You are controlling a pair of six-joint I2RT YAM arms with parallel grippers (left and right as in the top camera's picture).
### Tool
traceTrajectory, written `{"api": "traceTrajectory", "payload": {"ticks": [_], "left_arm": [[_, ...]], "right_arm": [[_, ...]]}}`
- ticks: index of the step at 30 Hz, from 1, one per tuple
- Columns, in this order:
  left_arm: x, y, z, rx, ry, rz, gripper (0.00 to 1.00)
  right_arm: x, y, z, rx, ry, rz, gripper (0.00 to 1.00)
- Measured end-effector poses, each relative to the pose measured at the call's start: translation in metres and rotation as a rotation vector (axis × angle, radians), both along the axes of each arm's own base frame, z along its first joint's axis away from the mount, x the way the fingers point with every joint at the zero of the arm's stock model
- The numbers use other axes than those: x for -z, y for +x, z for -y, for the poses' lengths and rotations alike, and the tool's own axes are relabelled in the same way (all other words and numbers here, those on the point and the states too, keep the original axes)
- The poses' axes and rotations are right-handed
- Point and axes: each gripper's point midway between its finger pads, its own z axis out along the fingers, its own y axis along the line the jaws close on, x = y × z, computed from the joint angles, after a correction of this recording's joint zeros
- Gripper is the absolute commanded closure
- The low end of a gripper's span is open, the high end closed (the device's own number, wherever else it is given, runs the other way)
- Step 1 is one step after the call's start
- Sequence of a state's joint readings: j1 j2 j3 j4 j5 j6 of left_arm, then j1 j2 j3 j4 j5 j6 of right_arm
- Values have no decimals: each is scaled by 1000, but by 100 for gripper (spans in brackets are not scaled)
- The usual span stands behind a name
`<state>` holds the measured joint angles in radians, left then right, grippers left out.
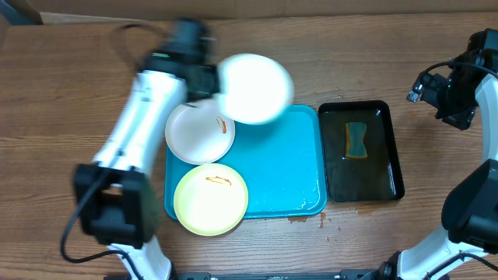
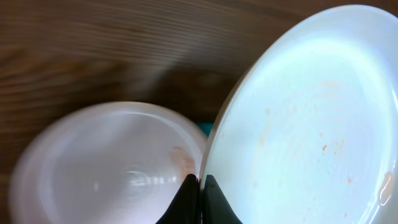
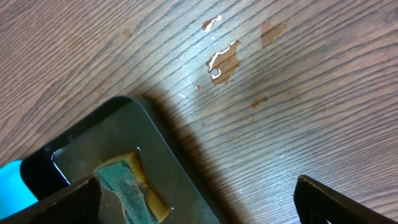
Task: Clean dirty plates on tray and stack at the side
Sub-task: 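Lift the white plate with the left gripper and carry it left, then lower the white plate onto the table left of the tray, release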
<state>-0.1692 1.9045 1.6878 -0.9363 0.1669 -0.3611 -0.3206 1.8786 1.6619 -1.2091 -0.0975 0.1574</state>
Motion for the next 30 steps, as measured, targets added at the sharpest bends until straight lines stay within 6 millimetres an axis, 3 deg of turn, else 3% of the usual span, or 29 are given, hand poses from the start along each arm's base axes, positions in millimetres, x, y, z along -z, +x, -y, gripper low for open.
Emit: {"api": "traceTrajectory", "payload": {"ticks": [1, 3, 5, 10, 12, 15, 18, 22, 25, 26, 28, 29, 30], "left_arm": [[1, 3, -36, -84, -20, -20, 96], [2, 4, -84, -191, -37, -40, 96], [4, -2, -147, -333, -43, -55, 96], [14, -25, -254, -579, 10, -55, 96], [25, -35, -274, -630, 22, -67, 96], [52, -55, -298, -697, 32, -93, 96], [79, -69, -310, -736, 36, -104, 96], [103, -76, -311, -748, 42, -99, 96], [110, -72, -307, -735, 43, -76, 95], [111, -71, -306, -731, 44, -72, 85], [112, -67, -299, -710, 47, -67, 40], [111, -65, -296, -704, 46, -64, 22], [111, -63, -294, -697, 43, -60, 18]], "right_arm": [[0, 0, 0, 0, 0, 1, 0], [0, 0, 0, 0, 0, 1, 0], [0, 0, 0, 0, -1, 1, 0], [0, 0, 0, 0, -1, 1, 0], [0, 0, 0, 0, -1, 1, 0], [0, 0, 0, 0, 0, 0, 0], [0, 0, 0, 0, -1, 1, 0], [0, 0, 0, 0, 0, 1, 0], [0, 0, 0, 0, 0, 1, 0], [0, 0, 0, 0, -1, 1, 0], [0, 0, 0, 0, 0, 0, 0], [0, 0, 0, 0, 0, 1, 0], [0, 0, 0, 0, 0, 1, 0]]}}
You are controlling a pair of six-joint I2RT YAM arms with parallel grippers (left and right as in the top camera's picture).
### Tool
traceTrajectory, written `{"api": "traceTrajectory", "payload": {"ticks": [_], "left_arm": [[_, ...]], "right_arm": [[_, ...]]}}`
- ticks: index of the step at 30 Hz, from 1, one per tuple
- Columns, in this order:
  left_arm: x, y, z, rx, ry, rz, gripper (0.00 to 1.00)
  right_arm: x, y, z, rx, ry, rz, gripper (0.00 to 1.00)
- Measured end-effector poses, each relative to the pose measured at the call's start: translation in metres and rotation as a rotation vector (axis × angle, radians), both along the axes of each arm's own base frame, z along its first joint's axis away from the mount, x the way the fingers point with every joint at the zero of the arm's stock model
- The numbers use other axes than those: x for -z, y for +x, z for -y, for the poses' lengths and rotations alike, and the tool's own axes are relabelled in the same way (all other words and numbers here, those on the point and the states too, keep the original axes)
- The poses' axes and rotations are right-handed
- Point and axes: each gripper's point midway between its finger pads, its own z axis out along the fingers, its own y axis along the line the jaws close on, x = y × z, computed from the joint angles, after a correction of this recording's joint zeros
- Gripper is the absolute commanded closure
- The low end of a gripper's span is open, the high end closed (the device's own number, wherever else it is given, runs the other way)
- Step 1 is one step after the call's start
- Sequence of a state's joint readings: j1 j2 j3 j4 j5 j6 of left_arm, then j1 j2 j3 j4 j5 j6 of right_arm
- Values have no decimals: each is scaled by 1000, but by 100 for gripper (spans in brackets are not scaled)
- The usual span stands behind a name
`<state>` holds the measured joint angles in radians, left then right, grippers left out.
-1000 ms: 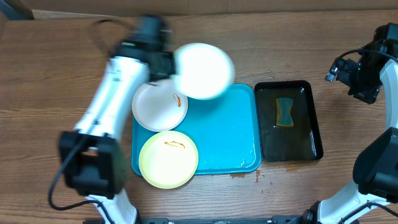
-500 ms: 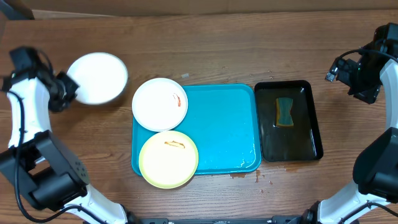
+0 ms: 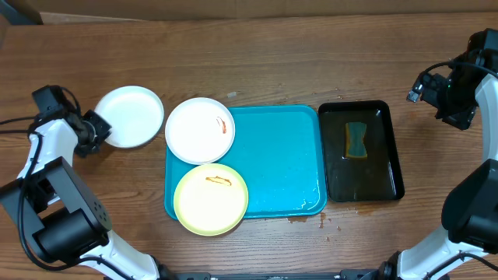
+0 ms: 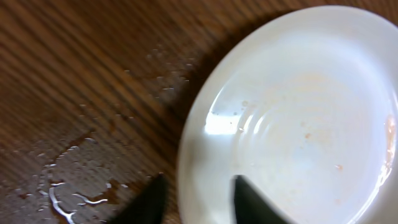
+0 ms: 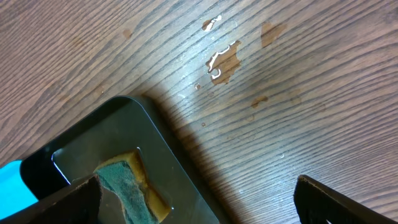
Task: Clean dirty plates on tray and stack at the side
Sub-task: 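Lower the white plate onto the table left of the tray, release, then move the left gripper to the yellow plate's near rim on the tray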
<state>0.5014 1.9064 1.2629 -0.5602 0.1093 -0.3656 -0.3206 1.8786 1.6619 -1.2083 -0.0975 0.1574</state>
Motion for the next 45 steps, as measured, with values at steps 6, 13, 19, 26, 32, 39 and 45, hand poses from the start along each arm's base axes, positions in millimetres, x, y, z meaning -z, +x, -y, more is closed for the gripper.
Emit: {"api": "traceTrajectory", "payload": {"ticks": [6, 13, 19, 26, 32, 39, 45], "left_arm": [[0, -5, 33, 52, -137, -26, 21], [-68, -33, 68, 90, -201, -23, 20], [-167, -91, 152, 250, -178, 22, 21], [-159, -167, 217, 331, -169, -283, 25], [-125, -218, 247, 337, -88, -517, 36], [-77, -263, 254, 288, -22, -685, 38], [-49, -272, 252, 258, -18, -704, 45]], "right_arm": [[0, 0, 0, 0, 0, 0, 0], [0, 0, 0, 0, 0, 0, 0], [0, 0, 0, 0, 0, 0, 0], [0, 0, 0, 0, 0, 1, 0], [0, 0, 0, 0, 0, 1, 0], [0, 0, 0, 0, -1, 0, 0], [0, 0, 0, 0, 0, 0, 0]]}}
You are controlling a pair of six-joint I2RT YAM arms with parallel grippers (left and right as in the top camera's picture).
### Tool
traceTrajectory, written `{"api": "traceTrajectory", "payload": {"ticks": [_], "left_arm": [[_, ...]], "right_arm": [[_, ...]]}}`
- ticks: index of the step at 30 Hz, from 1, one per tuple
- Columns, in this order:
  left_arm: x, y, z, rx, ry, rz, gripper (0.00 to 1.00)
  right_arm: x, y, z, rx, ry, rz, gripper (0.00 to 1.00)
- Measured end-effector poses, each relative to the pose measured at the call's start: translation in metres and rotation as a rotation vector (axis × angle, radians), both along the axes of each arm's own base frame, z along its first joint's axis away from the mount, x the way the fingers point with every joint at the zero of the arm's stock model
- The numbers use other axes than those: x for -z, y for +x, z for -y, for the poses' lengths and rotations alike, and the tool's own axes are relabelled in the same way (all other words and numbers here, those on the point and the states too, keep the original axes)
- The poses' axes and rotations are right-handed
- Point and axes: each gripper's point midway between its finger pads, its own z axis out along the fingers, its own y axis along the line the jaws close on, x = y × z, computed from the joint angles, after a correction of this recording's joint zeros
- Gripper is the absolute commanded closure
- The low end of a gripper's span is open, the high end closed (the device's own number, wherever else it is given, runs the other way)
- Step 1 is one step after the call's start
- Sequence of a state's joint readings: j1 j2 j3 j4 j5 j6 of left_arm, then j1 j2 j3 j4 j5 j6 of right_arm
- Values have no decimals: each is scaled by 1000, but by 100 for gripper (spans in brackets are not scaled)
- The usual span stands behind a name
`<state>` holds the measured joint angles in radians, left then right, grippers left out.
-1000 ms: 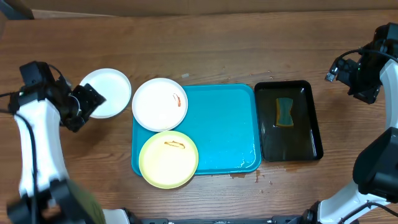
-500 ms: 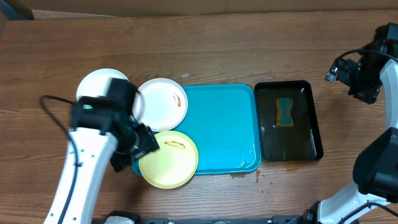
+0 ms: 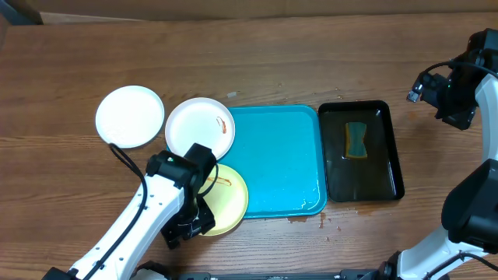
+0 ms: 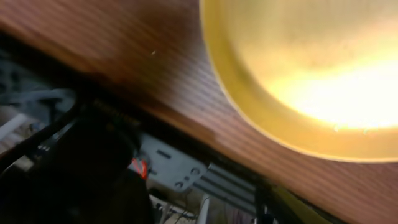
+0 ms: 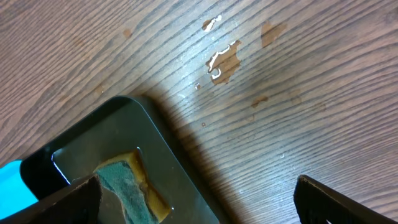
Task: Clean dirty plates on tray and stack at the side
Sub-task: 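Move the left gripper to the yellow plate's near rim on the tray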
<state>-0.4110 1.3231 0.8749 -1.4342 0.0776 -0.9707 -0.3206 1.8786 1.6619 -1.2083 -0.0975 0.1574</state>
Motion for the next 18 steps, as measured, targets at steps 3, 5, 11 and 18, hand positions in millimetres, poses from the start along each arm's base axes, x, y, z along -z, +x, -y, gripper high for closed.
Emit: {"api": "traceTrajectory", "payload": {"ticks": [3, 5, 11, 18], "left_arm": [[9, 10, 4, -4, -19, 47, 46], [12, 19, 8, -11, -33, 84, 47], [13, 22, 10, -49, -30, 100, 48], [11, 23, -5, -132, -18, 81, 52]], "right_arm": [[0, 0, 0, 0, 0, 0, 0], [0, 0, 0, 0, 0, 0, 0], [0, 0, 0, 0, 0, 0, 0], [0, 0, 0, 0, 0, 0, 0]]}}
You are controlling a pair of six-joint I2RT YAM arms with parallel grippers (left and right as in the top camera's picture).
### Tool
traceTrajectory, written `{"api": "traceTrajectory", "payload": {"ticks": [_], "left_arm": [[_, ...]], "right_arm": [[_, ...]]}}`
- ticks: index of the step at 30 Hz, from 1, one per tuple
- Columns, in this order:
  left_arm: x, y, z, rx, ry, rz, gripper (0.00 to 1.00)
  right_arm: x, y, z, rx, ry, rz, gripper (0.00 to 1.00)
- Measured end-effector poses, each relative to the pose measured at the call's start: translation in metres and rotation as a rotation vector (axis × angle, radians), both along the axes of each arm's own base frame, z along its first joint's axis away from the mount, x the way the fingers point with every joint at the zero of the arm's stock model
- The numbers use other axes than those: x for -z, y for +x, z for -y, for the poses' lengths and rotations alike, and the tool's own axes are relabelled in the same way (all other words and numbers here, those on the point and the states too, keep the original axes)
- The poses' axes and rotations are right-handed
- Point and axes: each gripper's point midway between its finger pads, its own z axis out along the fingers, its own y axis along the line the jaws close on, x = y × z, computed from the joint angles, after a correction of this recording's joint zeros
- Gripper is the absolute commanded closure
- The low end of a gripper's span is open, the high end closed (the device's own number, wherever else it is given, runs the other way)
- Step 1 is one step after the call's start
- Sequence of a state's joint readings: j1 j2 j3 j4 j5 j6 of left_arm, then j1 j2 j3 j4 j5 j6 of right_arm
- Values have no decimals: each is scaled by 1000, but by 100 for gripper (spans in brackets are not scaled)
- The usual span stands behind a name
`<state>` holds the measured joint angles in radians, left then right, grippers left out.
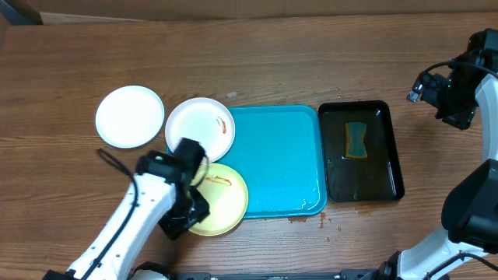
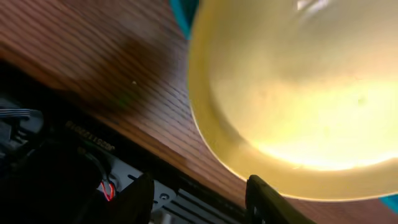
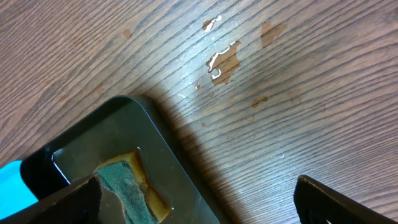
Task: Clean dirty plates on tray and stack at the side
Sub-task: 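Move the left gripper to the yellow plate's near rim on the tray, then grasp the yellow plate rim with the left gripper and slide it right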
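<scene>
A yellow plate (image 1: 214, 201) with an orange smear lies on the front left of the blue tray (image 1: 284, 167). Behind it, on the tray's back left corner, is a white plate (image 1: 198, 128) with an orange smear. Another white plate (image 1: 129, 117) rests on the table to the left of the tray. My left gripper (image 1: 187, 222) is at the yellow plate's front left rim, open, its fingers (image 2: 140, 200) below the yellow plate (image 2: 298, 93) with nothing between them. My right gripper (image 1: 445, 99) hovers open far right, empty (image 3: 199, 205).
A black tub (image 1: 389, 167) of water stands right of the tray with a green-and-yellow sponge (image 1: 356, 140) in it, the sponge (image 3: 127, 186) also seen by the right wrist. Water spots (image 3: 222, 62) mark the wood. The table's front edge lies just under the left gripper.
My left gripper has shifted a little along the yellow plate's front left rim, and its open fingers now show in the wrist view. Plates and right arm are unchanged.
My left gripper first held a white plate, shut on its rim, above the tray's back left. Then that plate lay on the table left of the tray with the gripper open beside it. Later the gripper was at the yellow plate's front left, where it remains.
</scene>
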<state>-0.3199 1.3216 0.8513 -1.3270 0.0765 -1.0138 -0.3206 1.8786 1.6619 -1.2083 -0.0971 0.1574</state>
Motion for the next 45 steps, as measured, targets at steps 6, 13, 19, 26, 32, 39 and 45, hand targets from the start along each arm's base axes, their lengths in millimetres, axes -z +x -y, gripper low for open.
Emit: {"api": "traceTrajectory", "payload": {"ticks": [6, 13, 19, 26, 32, 39, 45], "left_arm": [[-6, 4, -14, -104, -50, 89, 51], [12, -14, -9, -124, -101, 107, 51], [27, -12, -4, -142, -134, 127, 54], [28, -9, -1, -146, -150, 136, 60], [37, -16, -2, -148, -147, 117, 61], [43, -9, 0, -149, -161, 154, 74], [43, -9, 0, -149, -161, 153, 78]], "right_arm": [[0, 0, 0, 0, 0, 0, 0], [0, 0, 0, 0, 0, 1, 0], [0, 0, 0, 0, 0, 0, 0], [0, 0, 0, 0, 0, 0, 0], [0, 0, 0, 0, 0, 0, 0], [0, 0, 0, 0, 0, 0, 0], [0, 0, 0, 0, 0, 0, 0]]}}
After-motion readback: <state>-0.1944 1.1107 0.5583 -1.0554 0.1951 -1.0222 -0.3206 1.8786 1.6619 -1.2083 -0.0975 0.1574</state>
